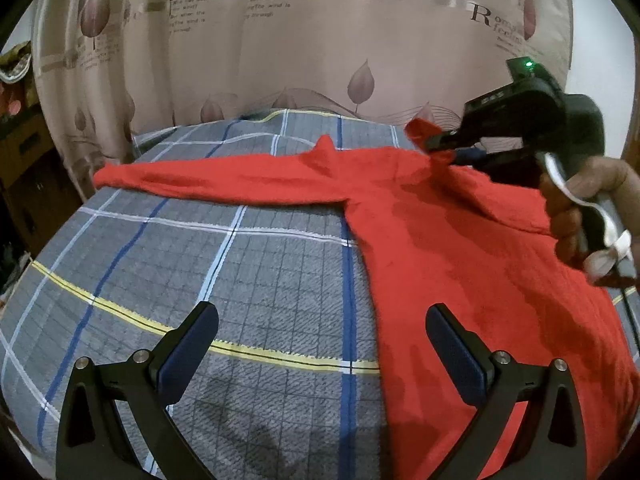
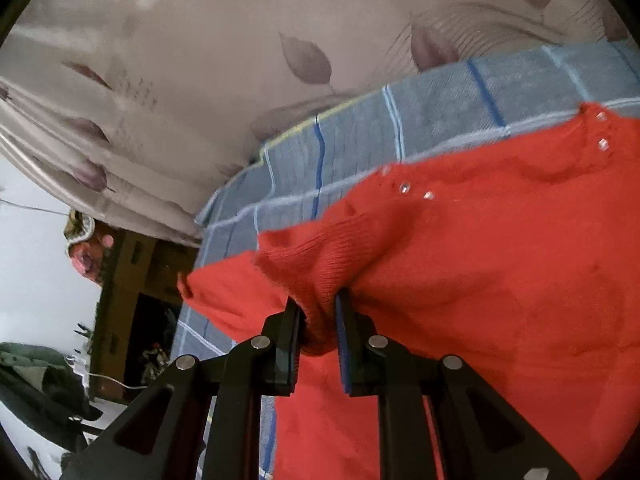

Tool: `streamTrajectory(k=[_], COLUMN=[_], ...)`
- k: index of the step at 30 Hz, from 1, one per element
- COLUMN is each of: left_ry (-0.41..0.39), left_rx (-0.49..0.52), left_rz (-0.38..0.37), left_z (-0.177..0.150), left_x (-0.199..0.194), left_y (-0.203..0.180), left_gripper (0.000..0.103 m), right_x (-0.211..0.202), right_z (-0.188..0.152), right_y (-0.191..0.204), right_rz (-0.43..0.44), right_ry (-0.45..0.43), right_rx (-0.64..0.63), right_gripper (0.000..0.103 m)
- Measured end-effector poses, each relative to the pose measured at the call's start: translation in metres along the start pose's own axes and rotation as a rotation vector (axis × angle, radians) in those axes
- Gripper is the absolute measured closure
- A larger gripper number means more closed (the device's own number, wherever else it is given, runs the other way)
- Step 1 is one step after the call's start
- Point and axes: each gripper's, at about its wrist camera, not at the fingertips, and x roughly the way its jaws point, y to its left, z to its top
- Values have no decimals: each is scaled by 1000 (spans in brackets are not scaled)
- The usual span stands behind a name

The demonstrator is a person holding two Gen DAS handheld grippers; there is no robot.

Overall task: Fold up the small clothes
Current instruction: 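Carry the sleeve across the sweater body and open the right gripper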

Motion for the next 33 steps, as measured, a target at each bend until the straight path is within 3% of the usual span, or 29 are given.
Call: streamTrajectory(k=[8,14,19,23,27,33], left_ry=[15,22,34,55,83,72], left_rx=[-21,-5,-4,-55,-143,-291], left_rz=[-13,3,10,-10,-95,-201], left_z=[-3,-4,-4,-4,-1,25], left_x=[6,8,10,14,19,21], left_y=[3,-1,-2,7,25,75], left_gripper=[0,0,0,0,0,0], right_x=[22,43,37,-12,-69,-115], right_z=[-3,-9,-15,-32,-59,-85], right_y=[-2,-1,1,-10,-47,-97], right_rz=[-20,6,64,113,7,-195], right_ry=[16,50,35,-50,-115,-136], right_rx=[4,-8,-48,-69,-104,-136], right_gripper=[88,81,54,49,44,44])
